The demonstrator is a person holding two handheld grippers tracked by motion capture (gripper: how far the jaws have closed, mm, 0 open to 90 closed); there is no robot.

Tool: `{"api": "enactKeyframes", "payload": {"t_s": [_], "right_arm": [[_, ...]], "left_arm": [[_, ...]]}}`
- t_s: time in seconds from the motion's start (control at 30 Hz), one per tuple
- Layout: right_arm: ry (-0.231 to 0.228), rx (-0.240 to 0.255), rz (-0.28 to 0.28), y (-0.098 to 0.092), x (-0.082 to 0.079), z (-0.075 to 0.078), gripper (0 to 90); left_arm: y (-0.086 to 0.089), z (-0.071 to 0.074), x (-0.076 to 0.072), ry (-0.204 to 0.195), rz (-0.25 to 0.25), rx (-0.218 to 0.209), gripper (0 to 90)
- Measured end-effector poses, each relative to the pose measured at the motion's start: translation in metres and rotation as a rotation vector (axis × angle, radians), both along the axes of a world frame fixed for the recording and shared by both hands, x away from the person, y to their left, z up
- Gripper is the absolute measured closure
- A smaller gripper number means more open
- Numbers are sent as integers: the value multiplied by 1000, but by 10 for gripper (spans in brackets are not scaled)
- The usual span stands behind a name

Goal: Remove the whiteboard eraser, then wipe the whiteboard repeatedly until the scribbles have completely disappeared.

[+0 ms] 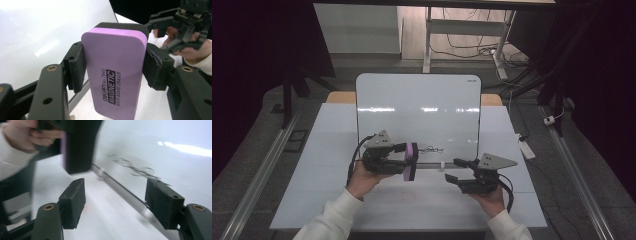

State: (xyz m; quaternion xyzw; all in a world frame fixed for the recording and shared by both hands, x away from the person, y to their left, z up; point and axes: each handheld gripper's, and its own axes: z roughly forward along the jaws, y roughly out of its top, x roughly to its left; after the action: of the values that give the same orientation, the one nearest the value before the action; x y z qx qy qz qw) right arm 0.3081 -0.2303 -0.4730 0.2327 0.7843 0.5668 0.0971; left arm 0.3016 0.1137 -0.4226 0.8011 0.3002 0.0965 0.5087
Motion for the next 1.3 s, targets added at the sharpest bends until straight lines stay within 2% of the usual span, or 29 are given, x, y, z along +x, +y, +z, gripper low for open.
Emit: {"api": "enactKeyframes", "payload": {"t_s": [0.03,0.07,0.3,0.47,0.63,0.8,0.97,1.3], "right_arm": [[-11,-31,-43,-11,1,-1,324],[-11,-31,-43,-11,1,-1,324],[-1,-90,-160,-46,2,-10,322],[1,-114,-216,-59,2,-14,322],[-9,-137,-242,-63,0,-17,323],[-4,-139,-257,-67,0,-20,324],[-14,-147,-262,-67,-2,-20,325],[-17,-152,-273,-70,-4,-21,327]], "left_arm": [[2,1,0,-6,6,11,404],[3,1,-1,-12,14,19,404],[14,2,-1,-27,54,72,404],[18,3,-1,-42,91,109,404],[21,8,-1,-73,138,145,404],[20,11,0,-106,227,195,404],[16,9,3,-112,273,227,403],[11,2,9,-117,345,337,403]]}}
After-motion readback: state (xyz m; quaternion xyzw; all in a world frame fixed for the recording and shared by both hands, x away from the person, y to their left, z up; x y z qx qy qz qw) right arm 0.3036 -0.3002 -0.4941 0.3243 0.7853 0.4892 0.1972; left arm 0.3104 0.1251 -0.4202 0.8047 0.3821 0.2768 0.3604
